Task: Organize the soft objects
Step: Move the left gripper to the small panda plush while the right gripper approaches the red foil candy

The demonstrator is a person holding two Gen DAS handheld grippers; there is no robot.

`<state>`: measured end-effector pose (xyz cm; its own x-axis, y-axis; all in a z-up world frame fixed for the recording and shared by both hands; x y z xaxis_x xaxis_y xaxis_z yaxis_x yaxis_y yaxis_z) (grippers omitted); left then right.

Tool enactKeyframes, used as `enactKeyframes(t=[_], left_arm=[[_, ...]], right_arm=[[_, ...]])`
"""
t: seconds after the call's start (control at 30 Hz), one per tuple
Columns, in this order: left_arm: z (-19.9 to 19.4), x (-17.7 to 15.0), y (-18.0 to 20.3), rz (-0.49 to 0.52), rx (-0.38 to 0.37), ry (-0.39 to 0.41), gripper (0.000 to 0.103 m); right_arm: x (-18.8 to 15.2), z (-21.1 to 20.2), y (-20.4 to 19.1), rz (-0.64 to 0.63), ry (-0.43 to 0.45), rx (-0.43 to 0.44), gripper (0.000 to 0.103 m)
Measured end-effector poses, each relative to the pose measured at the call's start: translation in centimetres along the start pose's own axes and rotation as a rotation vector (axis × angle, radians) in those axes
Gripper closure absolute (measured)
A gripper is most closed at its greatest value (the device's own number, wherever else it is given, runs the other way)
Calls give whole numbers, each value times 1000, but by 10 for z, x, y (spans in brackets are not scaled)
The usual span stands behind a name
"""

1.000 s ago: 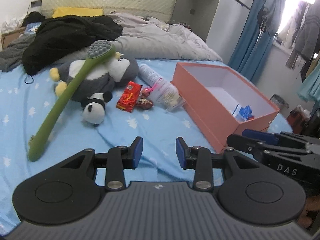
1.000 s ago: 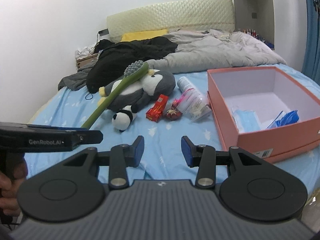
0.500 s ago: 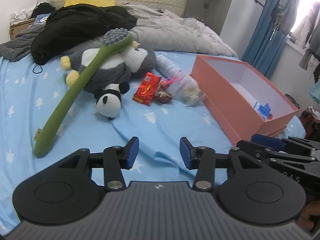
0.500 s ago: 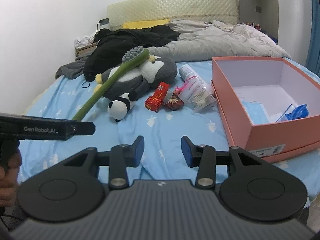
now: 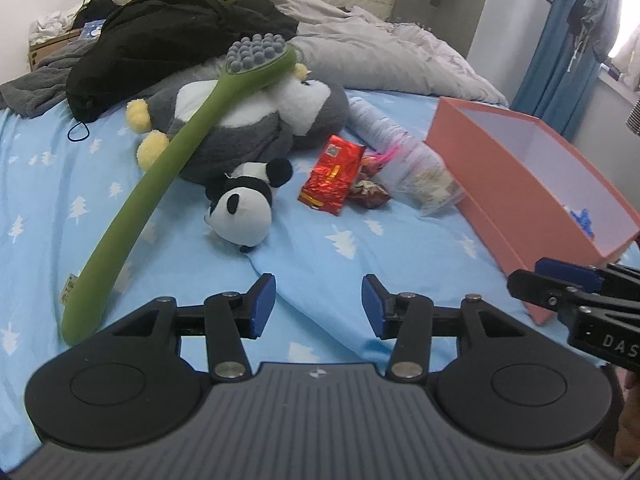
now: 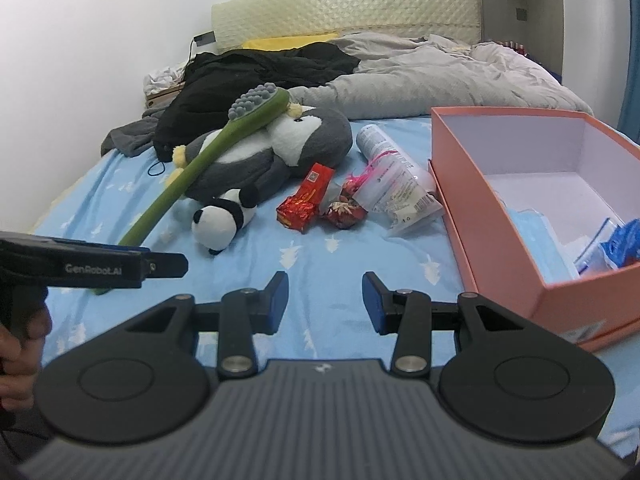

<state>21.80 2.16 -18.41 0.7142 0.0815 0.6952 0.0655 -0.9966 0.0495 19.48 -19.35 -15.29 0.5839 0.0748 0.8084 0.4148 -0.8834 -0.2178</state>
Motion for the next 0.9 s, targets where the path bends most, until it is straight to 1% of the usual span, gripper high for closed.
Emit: enactKeyframes(t=[0.17, 0.23, 0.47, 0.63, 0.77, 0.83, 0.9], left_arm=[[27, 3, -7, -16, 23, 1, 47], [37, 3, -9, -15, 43, 4, 45], [70, 4, -23, -42, 84, 8, 43], [87, 9, -37, -65, 116, 16, 39], [95, 19, -49, -123, 105, 34, 36], [97, 24, -52, -137, 86, 53, 30], [100, 29, -53, -147, 70, 67, 28]], right_arm=[[5, 19, 3, -15, -1, 10, 59], [7, 27, 5, -21, 0, 15, 59], [13, 65, 12, -17, -10, 26, 59], [14, 96, 15, -12, -32, 38, 59], [16, 121, 15, -23, -42, 36, 59], [19, 134, 18, -14, -41, 20, 59], [22, 146, 22, 0, -34, -6, 59]])
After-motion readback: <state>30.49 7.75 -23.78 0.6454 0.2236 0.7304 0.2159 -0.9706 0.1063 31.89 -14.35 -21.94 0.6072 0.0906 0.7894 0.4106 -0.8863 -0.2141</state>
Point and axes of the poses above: each gripper's, at about its wrist camera, not at the fingertips, and z roughly the way its jaws point, y to its right, x to its top, the point moved 4 cm from there along z, roughly the way its jaws point, and after that the axes turned 7 degrees about x, right-handed, at the moved point
